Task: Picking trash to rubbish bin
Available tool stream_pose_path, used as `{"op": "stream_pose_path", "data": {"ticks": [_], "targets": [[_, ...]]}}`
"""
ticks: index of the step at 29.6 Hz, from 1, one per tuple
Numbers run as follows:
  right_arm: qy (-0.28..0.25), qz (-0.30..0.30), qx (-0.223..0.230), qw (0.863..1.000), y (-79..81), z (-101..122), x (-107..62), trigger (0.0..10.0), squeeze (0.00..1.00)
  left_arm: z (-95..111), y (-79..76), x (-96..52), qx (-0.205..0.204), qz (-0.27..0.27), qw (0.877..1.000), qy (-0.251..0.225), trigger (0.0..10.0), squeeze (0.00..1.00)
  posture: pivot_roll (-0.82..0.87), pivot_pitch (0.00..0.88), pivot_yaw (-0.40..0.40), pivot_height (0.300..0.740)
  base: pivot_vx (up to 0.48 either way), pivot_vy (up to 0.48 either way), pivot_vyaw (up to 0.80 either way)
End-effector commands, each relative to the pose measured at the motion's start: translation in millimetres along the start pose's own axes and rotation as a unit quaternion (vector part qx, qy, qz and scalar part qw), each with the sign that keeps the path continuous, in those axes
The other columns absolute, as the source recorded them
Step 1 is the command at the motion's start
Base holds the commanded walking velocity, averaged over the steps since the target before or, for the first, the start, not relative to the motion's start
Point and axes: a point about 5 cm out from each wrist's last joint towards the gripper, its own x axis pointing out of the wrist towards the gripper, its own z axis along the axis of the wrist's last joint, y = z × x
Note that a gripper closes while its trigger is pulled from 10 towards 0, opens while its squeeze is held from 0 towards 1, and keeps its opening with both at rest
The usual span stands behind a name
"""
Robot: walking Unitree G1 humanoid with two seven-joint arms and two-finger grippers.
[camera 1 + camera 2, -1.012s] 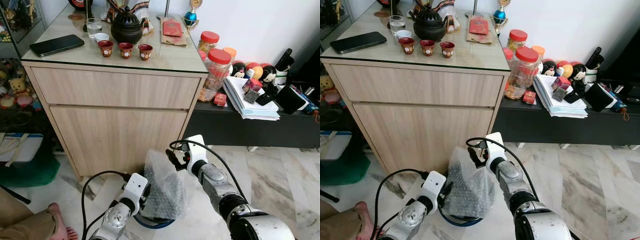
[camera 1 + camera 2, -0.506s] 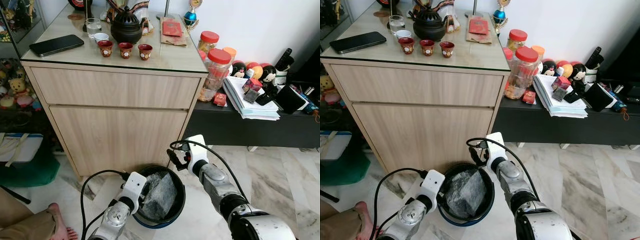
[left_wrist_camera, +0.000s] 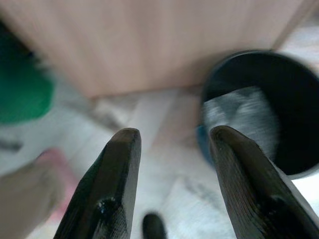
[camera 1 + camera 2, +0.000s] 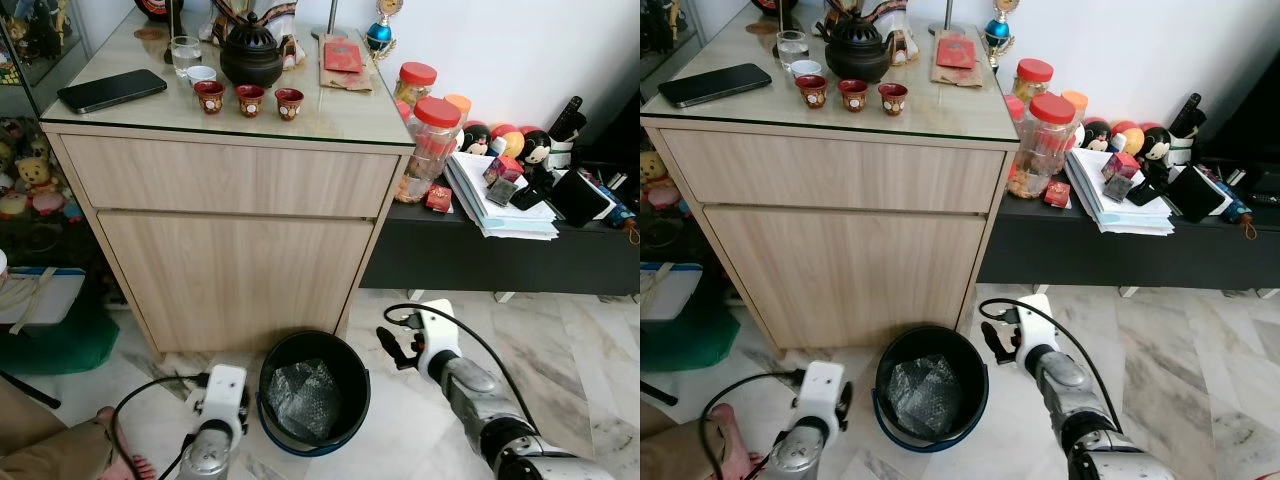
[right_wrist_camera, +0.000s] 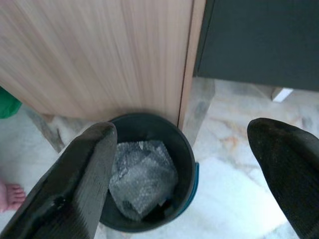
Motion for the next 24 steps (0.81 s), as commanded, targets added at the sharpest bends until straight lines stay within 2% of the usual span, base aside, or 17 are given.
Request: {"op": "stream_pose_path", "data": {"ticks": [1,4,5,6,7,11,14,19,24], "targets": [[0.017,-0.019,0.019,0.999,-12.5,-10.4,-7.6,10.0,0.0,-9.7,4.3,-4.2,-0.015,0.032,0.999,0.017,10.0,0.0,0.06,0.08,-0.192,0.74,0.0,0.0,0.0],[0.017,-0.02,0.019,0.999,-13.0,-10.8,-7.9,10.0,0.0,-9.8,4.6,-4.2,-0.014,0.036,0.999,0.017,10.0,0.0,0.06,0.08,-0.192,0.74,0.0,0.0,0.0],[0.016,-0.028,0.024,0.999,-17.7,-11.2,-10.0,10.0,0.0,-7.2,9.6,-4.3,-0.027,0.06,0.998,0.003,10.0,0.0,0.05,0.079,-0.175,0.74,0.0,0.0,0.0],[0.012,-0.043,0.034,0.998,-27.6,-11.0,-14.6,10.0,0.0,-2.0,21.6,-5.9,-0.059,0.116,0.991,-0.026,10.0,0.0,0.04,0.075,-0.163,0.74,0.0,0.0,0.0],[0.011,-0.048,0.036,0.998,-30.4,-10.7,-15.9,10.0,0.0,-0.7,24.9,-6.7,-0.069,0.132,0.988,-0.035,10.0,0.0,0.04,0.075,-0.163,0.74,0.0,0.0,0.0],[0.005,-0.048,0.039,0.998,-35.8,-8.8,-18.5,10.0,0.0,2.2,30.7,-12.1,-0.087,0.169,0.98,-0.064,10.0,0.0,0.05,0.069,-0.153,0.74,0.0,0.0,0.0],[0.006,-0.048,0.031,0.998,-36.2,-9.4,-19.1,10.0,0.0,-1.5,30.6,-19.3,-0.087,0.174,0.978,-0.075,10.0,0.0,0.06,0.072,-0.142,0.74,0.0,0.0,0.0],[0.014,-0.055,0.031,0.998,-32.8,-16.0,-19.1,10.0,0.0,-22.9,30.1,-30.6,-0.072,0.169,0.982,-0.044,10.0,0.0,0.07,0.071,-0.124,0.74,0.0,0.0,0.0],[0.033,-0.049,0.042,0.997,-21.1,-35.8,-20.7,10.0,0.0,-42.8,34.3,-39.0,-0.051,0.151,0.987,-0.009,10.0,0.0,0.09,0.058,-0.088,0.74,0.0,0.0,0.0]]}}
